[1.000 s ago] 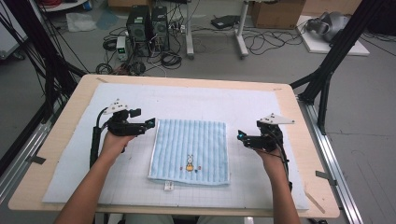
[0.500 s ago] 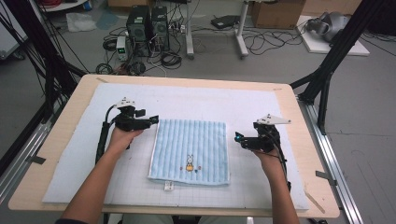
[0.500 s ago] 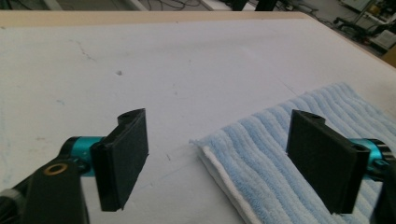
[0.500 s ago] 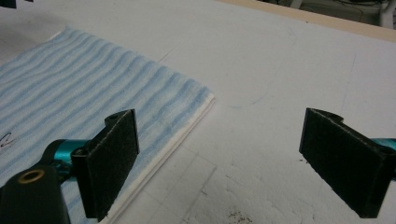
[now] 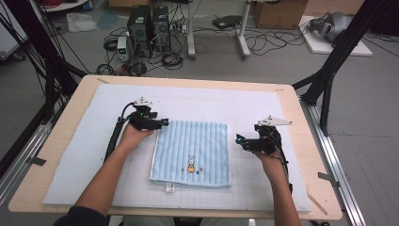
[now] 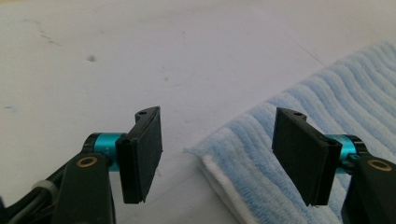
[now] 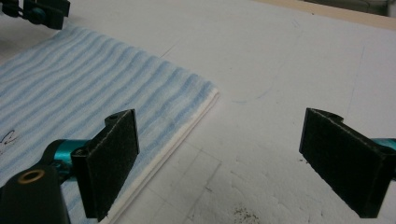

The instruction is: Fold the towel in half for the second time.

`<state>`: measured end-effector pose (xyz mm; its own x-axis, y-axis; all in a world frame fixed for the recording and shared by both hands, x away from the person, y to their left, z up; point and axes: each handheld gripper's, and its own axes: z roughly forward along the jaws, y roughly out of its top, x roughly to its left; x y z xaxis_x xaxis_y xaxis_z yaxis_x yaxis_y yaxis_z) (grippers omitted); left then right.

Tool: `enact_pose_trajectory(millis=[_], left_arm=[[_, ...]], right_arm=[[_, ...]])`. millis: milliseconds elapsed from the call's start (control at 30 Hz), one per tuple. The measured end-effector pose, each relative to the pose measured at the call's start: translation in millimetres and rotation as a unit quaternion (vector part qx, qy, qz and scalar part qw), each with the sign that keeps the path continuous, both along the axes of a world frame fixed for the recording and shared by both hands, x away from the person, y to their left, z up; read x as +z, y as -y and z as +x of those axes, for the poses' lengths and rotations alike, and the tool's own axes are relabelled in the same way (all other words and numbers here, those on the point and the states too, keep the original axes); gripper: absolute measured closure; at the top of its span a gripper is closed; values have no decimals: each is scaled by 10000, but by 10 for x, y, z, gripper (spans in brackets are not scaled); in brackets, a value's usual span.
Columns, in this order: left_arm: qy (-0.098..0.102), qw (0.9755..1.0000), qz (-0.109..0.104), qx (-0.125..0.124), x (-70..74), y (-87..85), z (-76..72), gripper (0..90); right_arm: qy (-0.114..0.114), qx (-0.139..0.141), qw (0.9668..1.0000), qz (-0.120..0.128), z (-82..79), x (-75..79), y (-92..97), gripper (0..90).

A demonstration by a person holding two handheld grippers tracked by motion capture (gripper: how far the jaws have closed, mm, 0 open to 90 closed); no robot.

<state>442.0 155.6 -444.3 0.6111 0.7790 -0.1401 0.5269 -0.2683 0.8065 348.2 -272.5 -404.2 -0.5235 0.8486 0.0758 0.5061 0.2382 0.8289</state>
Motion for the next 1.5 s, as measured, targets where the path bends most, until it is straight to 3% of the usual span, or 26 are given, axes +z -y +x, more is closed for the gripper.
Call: enact_pose_trajectory(millis=[67, 167, 300, 433, 500, 667, 833, 1033, 1100, 1267, 1400, 1500], left_arm=[[-10, 10000, 82, -39, -34, 18, 3, 396], [21, 9990, 371, -228, -58, 32, -8, 482], [91, 9983, 457, -343, -50, 59, -31, 580], [84, 9978, 426, -499, -43, 89, -59, 786], [32, 9981, 390, -469, -38, 83, -60, 829], [-107, 9990, 151, -408, -43, 37, -44, 852], [-152, 9992, 44, -380, -36, 29, -45, 854], [-339, 9991, -136, -221, -28, 11, -52, 854], [-402, 9988, -180, -191, -29, -1, -49, 854], [-473, 9984, -289, -146, -29, -4, -49, 852], [-515, 9982, -262, -172, -40, -14, -44, 853], [-529, 9980, -273, -198, -42, -20, -45, 853]], right_arm=[[-19, -15, 10000, 10, 0, -1, 4, 111], [-39, -10, 10000, 1, 1, -5, 1, 111], [-76, -9, 10000, 6, 3, -11, -2, 111], [-98, -6, 10000, -12, 9, -31, -7, 111], [-90, -26, 10000, -14, 19, -49, -2, 111], [-153, -44, 9997, 180, 85, -84, -7, 112], [-485, 153, 9987, 19, 282, -170, -116, 123], [-585, 279, 9978, -104, 557, -133, -274, 163], [-596, 408, 9972, -168, 639, -132, -336, 226], [-831, 466, 9943, -476, 825, -212, -475, 264], [-988, 504, 9926, -494, 902, -281, -537, 358], [-1096, 571, 9902, -653, 924, -342, -596, 440]])
